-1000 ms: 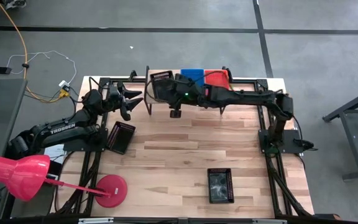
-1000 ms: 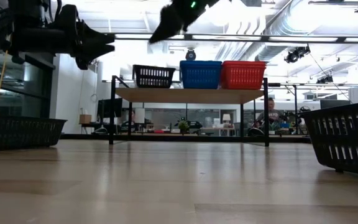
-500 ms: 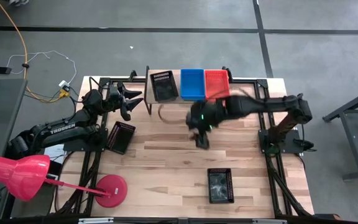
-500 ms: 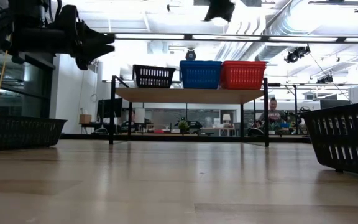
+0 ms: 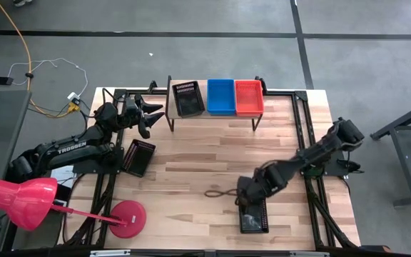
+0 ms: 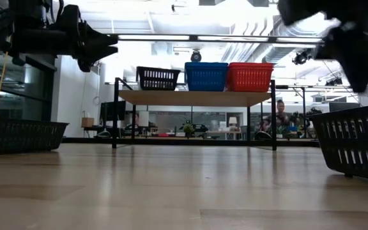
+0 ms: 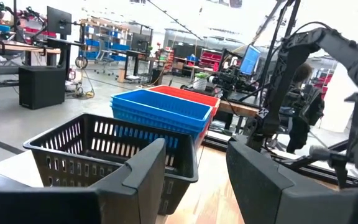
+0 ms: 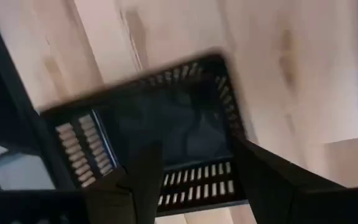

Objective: Stack baskets on shelf by color
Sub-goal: Stack the right black basket on the other black basket on the shelf

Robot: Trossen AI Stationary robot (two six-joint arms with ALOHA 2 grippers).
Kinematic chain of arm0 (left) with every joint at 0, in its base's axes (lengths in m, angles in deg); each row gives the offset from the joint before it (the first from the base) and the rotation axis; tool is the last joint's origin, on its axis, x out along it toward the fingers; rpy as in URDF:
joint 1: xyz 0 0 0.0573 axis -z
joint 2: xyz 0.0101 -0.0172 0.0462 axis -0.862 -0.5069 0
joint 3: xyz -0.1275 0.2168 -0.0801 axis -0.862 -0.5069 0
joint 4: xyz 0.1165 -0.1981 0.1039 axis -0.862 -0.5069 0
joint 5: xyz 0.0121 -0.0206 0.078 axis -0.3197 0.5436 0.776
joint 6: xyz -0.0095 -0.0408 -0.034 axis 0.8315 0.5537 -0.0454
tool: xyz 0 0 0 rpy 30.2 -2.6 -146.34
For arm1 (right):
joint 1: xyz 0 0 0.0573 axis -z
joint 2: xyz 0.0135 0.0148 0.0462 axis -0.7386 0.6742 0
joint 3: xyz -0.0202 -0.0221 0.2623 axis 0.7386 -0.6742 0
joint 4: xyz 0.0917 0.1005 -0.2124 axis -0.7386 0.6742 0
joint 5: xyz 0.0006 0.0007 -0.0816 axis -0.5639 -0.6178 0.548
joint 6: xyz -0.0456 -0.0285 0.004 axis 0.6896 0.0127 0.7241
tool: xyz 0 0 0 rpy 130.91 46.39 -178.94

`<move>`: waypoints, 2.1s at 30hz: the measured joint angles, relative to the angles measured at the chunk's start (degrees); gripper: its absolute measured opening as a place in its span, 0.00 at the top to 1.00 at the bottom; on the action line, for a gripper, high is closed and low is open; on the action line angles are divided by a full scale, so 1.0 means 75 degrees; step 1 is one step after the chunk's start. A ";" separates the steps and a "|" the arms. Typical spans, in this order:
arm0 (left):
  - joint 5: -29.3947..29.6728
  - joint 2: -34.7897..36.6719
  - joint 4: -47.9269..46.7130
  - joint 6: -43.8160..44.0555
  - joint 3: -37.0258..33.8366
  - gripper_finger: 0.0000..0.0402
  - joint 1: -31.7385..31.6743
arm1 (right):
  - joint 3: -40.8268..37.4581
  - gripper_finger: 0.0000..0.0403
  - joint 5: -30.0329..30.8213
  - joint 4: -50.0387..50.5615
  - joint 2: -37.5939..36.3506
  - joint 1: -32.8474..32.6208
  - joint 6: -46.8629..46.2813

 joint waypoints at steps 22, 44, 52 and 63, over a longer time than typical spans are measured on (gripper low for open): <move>0.0000 -0.0003 -0.0064 0.0000 0.0000 0.61 0.0000 | -0.2066 0.60 0.0708 -0.1836 0.0003 -0.0287 -0.0116; -0.0685 0.0000 -0.0187 -0.0195 0.0000 0.61 0.0000 | 0.3961 1.00 0.4063 -0.1934 0.0000 0.2367 0.9491; -0.0880 0.0000 -0.0225 -0.0080 0.0000 0.61 0.0003 | 0.4599 1.00 0.3340 -0.3047 0.0003 0.4282 1.2050; -0.0871 0.0000 0.0002 -0.0329 0.0003 0.61 0.0003 | 0.4602 1.00 0.1321 -0.3688 0.0762 0.5945 1.2837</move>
